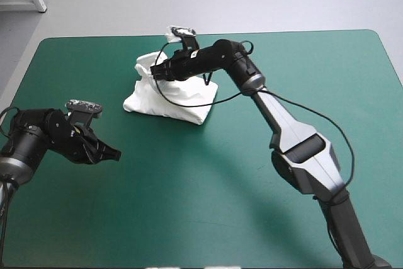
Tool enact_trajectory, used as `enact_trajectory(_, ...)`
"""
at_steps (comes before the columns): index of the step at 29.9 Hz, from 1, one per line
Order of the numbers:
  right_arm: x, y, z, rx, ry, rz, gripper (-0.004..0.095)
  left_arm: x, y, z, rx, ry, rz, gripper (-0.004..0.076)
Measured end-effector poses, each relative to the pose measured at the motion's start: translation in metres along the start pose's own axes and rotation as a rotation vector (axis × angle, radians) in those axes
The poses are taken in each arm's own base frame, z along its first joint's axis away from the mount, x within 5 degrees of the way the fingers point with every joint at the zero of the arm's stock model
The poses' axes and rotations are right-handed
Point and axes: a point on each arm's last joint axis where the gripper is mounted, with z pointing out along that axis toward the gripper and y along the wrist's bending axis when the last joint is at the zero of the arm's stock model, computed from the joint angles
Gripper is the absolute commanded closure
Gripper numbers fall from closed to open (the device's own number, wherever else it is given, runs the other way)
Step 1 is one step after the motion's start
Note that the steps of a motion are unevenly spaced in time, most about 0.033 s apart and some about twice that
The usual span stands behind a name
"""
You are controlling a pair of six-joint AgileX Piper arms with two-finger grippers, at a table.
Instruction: Fold the cloth
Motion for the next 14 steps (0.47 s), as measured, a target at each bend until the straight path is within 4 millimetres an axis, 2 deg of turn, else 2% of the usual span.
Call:
enact_trajectory(1, 0.004, -0.002, 0.012, -0.02, 0.003, 0.004, 0.0804, 0.004, 0.0, 0.005, 0.004, 0.021, -0.002, 0.0734)
enact_trajectory(3, 0.014, -0.008, 0.032, -0.045, 0.022, 0.01, 0.0639, 0.012, -0.001, 0.014, 0.009, 0.052, -0.007, 0.0734)
enact_trajectory(6, 0.022, -0.013, 0.045, -0.065, 0.05, -0.007, 0.0322, 0.02, -0.001, 0.024, 0.014, 0.084, -0.011, 0.0734)
enact_trajectory(8, 0.023, -0.013, 0.046, -0.071, 0.058, -0.016, 0.02, 0.024, -0.002, 0.029, 0.016, 0.1, -0.013, 0.0734)
enact_trajectory(11, 0.019, -0.007, 0.039, -0.086, 0.065, -0.021, 0.0203, 0.027, -0.002, 0.031, 0.017, 0.106, -0.014, 0.0734)
enact_trajectory(14, 0.014, -0.001, 0.025, -0.081, 0.1, 0.001, 0.0269, 0.027, -0.003, 0.031, 0.025, 0.097, -0.02, 0.0734)
